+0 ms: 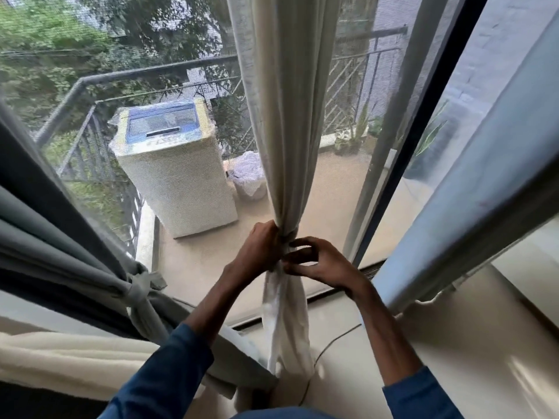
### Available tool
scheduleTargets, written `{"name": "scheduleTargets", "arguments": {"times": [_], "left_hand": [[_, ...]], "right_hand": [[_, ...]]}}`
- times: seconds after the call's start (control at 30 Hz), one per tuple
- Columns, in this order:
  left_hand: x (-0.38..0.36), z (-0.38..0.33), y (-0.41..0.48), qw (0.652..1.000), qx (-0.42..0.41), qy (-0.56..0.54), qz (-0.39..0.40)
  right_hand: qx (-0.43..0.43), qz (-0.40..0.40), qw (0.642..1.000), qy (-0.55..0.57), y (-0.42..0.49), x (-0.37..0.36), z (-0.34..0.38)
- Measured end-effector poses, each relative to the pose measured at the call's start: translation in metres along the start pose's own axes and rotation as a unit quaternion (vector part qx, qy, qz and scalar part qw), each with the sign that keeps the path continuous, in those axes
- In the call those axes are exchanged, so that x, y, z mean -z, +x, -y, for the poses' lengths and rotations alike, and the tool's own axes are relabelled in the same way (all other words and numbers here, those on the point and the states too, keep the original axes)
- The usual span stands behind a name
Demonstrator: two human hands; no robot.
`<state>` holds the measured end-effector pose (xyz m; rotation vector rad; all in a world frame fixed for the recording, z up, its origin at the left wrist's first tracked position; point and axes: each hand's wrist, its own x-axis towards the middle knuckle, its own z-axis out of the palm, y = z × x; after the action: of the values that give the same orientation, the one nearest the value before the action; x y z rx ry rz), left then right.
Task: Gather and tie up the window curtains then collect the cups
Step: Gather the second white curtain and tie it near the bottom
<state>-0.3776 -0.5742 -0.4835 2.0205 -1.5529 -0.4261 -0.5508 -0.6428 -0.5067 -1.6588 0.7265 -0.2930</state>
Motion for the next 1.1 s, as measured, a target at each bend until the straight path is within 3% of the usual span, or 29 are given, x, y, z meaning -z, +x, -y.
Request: {"name": "scheduleTargets", "arguments": {"times": [0.1,0.27,0.5,0.63,1.0,1.1], "left_hand": [[-0.012,-0.006,-0.001,0.998,0.034,-0.016,-0.058],[-0.021,-0.019,-0.003,0.99,0.098,-0.029,-0.094],[-0.007,-0.013,-0.006,0.983,0.149,-0.016,-0.103],[0.007,0.007,-0.01,0.985,0.151,-0.029,-0.082],[0.018,0.021,-0.029,0.974,0.034,-0.217,0.056],[0.016,0.015,-0.035,0.971,0.021,-0.225,0.083]], "right_hand": [[-0.012,-0.002,1.0,0.027,-0.004,-0.02,0.0],[-0.012,-0.142,0.99,-0.02,-0.003,-0.049,-0.001],[0.076,-0.151,0.98,-0.104,-0.009,-0.05,0.001],[0.145,-0.143,0.971,-0.126,-0.02,-0.039,-0.001],[-0.011,-0.184,0.974,-0.133,-0.012,-0.029,-0.054],[-0.003,-0.203,0.971,-0.123,-0.01,-0.029,-0.06]]}}
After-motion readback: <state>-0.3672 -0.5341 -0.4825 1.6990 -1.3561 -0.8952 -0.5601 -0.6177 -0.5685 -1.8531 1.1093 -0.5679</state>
